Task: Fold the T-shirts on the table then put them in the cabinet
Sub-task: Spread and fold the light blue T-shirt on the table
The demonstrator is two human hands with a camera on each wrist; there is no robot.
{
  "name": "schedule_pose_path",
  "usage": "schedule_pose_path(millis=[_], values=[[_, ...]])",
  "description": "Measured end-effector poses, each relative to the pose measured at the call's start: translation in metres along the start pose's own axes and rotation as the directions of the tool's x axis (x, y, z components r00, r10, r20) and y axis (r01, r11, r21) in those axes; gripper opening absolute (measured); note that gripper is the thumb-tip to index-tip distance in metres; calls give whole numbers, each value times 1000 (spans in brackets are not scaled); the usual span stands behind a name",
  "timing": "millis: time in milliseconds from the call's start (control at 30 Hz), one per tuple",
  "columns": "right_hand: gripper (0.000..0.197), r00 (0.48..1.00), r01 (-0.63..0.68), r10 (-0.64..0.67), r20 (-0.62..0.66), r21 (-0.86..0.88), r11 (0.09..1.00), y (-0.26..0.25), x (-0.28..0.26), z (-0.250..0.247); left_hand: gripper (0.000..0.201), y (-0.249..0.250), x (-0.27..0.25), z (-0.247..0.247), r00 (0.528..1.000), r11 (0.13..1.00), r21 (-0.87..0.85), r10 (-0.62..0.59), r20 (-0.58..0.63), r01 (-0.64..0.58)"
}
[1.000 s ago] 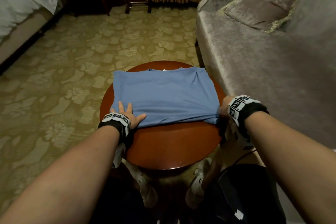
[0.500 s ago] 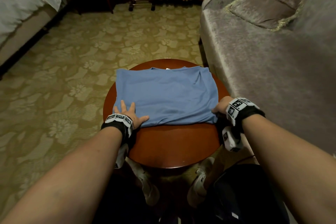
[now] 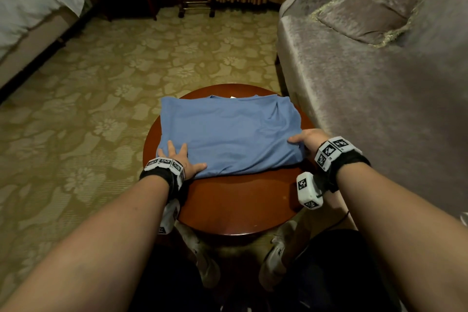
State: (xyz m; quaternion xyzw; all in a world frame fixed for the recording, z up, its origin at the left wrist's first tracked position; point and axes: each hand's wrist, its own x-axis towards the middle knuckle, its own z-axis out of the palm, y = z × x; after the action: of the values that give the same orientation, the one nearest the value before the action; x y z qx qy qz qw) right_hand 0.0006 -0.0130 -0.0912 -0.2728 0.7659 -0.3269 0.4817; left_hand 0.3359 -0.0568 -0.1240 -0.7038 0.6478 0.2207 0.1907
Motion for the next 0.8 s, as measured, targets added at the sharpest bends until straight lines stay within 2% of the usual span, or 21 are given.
schedule_pose_path(millis=[33,100,133,200,267,333,400,467,500,567,633,700,800], values=[[23,997,57,-59,-51,-29,998,0,-2,-1,103,0,0,0,1000,1000,2,0,3,0],[34,986,131,-126,-106,51,990,-1,0,-4,103,1,0,0,1000,1000,10,-2,2,2],[31,983,156,-143,-113,109,982,-2,-1,-5,103,1,0,0,1000,1000,13,-4,-1,4],[14,980,183,-159,-122,221,958,-4,3,-3,103,2,0,1,1000,1000,13,-4,-9,4],[20,987,155,-142,-70,264,952,0,5,0,102,2,0,0,1000,1000,12,-3,-9,3],[28,992,122,-119,-37,94,988,9,3,4,103,1,0,0,1000,1000,18,-3,-4,3],[25,994,111,-112,-9,-71,991,18,5,0,103,1,0,-1,1000,1000,22,2,2,-2],[25,995,96,-94,22,-142,985,21,4,-7,103,2,-1,-2,1000,1000,19,2,4,-2],[29,997,78,-76,25,-108,991,23,10,-11,103,2,-1,-2,1000,1000,16,1,6,-1],[35,1000,17,-20,14,159,987,21,17,-17,102,2,-1,-2,1000,1000,15,-1,7,1],[20,1000,-16,20,-8,319,948,15,12,-17,101,1,-2,-2,1000,1000,5,-1,4,1],[8,999,-53,51,11,250,967,11,-2,-16,99,-1,-1,-4,1000,1000,-24,9,4,-9],[25,970,-86,104,220,-90,992,17,-18,-17,98,-6,1,-6,1000,998,-56,27,9,-26]])
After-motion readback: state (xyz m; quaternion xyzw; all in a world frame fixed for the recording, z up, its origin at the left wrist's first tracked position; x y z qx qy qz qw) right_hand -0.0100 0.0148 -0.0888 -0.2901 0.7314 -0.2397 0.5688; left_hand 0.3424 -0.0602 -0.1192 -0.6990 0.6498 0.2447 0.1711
